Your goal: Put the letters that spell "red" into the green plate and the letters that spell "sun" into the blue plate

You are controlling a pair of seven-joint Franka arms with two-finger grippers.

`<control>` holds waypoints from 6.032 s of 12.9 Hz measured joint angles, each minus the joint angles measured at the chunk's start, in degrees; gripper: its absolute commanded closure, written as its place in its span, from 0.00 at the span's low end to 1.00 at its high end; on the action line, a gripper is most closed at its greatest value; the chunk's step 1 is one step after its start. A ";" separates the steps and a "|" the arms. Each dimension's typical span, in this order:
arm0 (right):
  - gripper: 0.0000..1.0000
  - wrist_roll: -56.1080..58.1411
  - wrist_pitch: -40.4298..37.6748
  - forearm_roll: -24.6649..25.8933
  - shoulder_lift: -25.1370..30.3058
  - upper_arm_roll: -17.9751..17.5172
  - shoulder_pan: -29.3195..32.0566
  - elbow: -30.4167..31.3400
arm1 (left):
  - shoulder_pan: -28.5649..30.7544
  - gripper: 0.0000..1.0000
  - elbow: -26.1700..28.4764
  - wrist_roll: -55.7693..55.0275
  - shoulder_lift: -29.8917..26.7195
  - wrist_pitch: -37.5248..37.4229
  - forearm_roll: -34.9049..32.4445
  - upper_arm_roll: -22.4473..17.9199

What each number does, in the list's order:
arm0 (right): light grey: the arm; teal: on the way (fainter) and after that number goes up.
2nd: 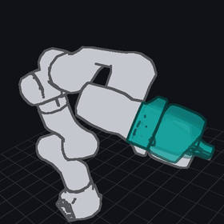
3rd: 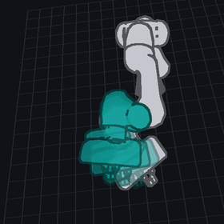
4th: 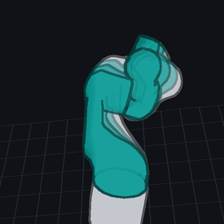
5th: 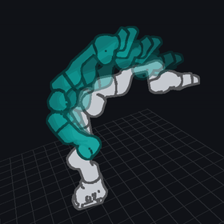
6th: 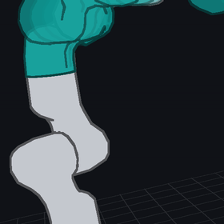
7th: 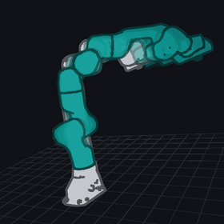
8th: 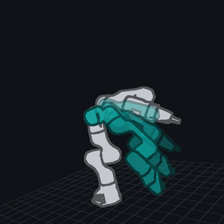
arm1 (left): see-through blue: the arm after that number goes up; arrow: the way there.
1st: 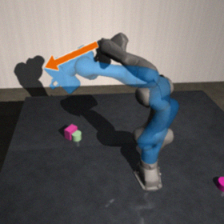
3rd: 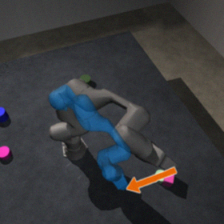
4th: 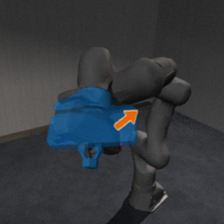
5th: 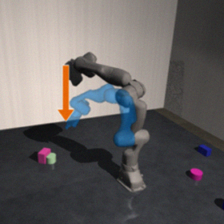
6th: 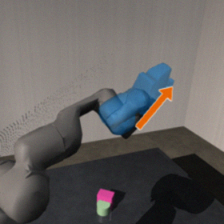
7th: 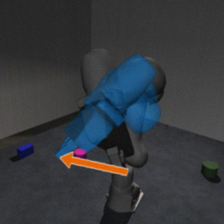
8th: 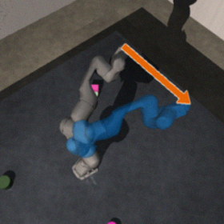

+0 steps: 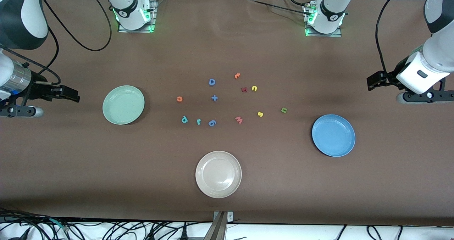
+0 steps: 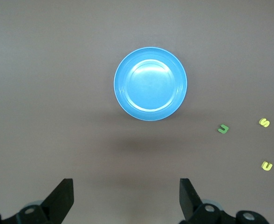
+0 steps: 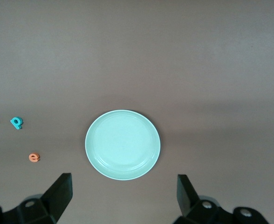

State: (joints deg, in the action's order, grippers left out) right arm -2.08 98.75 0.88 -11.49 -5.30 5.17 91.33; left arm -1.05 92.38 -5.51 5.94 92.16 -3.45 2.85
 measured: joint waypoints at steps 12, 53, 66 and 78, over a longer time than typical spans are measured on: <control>0.01 -4.35 0.15 -0.11 -1.01 -0.45 0.50 -0.44 | -0.74 0.00 0.15 0.00 1.64 0.01 0.00 1.33; 0.48 -50.31 41.94 -0.55 -17.36 -4.76 -25.54 27.54 | -6.34 0.80 26.37 -14.26 25.17 53.81 -7.26 14.98; 1.00 -53.10 39.58 -0.73 -16.82 -4.47 -25.37 26.44 | -1.00 1.00 2.64 -14.39 24.13 17.88 -6.23 14.60; 1.00 -21.86 15.34 -1.20 -5.44 16.18 -24.24 24.95 | 12.04 0.00 -3.88 2.92 33.67 20.41 -5.86 15.30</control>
State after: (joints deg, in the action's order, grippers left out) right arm -23.94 114.09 -0.32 -16.93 10.89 -19.08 116.27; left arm 10.99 88.50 -2.59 39.62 112.58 -9.31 18.15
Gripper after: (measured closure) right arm 0.718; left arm 0.238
